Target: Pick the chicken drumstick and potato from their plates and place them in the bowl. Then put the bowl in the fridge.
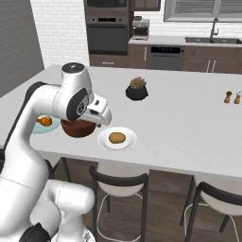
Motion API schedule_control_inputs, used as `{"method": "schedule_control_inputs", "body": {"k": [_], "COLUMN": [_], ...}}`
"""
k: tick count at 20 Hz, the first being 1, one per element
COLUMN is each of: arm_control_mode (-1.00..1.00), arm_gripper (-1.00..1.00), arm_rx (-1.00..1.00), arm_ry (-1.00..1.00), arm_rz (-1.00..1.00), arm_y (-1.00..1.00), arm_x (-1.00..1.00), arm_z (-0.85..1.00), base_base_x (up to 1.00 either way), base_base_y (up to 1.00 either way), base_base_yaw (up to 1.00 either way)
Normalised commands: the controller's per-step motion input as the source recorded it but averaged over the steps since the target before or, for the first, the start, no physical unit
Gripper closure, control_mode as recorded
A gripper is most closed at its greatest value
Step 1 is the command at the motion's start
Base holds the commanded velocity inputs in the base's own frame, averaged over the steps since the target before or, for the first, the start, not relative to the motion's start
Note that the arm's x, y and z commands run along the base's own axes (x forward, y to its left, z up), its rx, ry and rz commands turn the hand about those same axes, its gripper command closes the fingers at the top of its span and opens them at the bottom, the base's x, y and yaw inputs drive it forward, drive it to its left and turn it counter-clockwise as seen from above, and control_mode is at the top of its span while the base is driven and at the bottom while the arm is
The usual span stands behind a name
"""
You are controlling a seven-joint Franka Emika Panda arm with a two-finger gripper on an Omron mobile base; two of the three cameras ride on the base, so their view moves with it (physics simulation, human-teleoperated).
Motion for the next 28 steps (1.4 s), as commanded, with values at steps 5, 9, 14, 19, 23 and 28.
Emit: {"method": "schedule_control_inputs", "body": {"k": [5, 9, 14, 19, 23, 28], "arm_control_mode": [-1.0, -1.0, -1.0, -1.0, -1.0, -1.0], "arm_gripper": [-1.0, -1.0, -1.0, -1.0, -1.0, -1.0], "arm_rx": [0.09, 0.16, 0.2, 0.14, 0.01, 0.0], "arm_ry": [0.09, 0.03, 0.02, 0.16, 0.25, 0.15], "arm_rz": [-0.36, -0.33, -0.23, -0.08, -0.01, 0.0], "arm_y": [-0.34, -0.15, -0.16, -0.01, -0.01, -0.02], "arm_x": [0.14, 0.18, 0.27, 0.78, 0.8, 0.74], "arm_z": [-0.18, -0.25, -0.32, -0.37, -0.29, -0.36], "base_base_x": [0.0, 0.0, 0.0, 0.0, 0.0, 0.0], "base_base_y": [0.0, 0.0, 0.0, 0.0, 0.0, 0.0], "base_base_yaw": [0.0, 0.0, 0.0, 0.0, 0.0, 0.0]}}
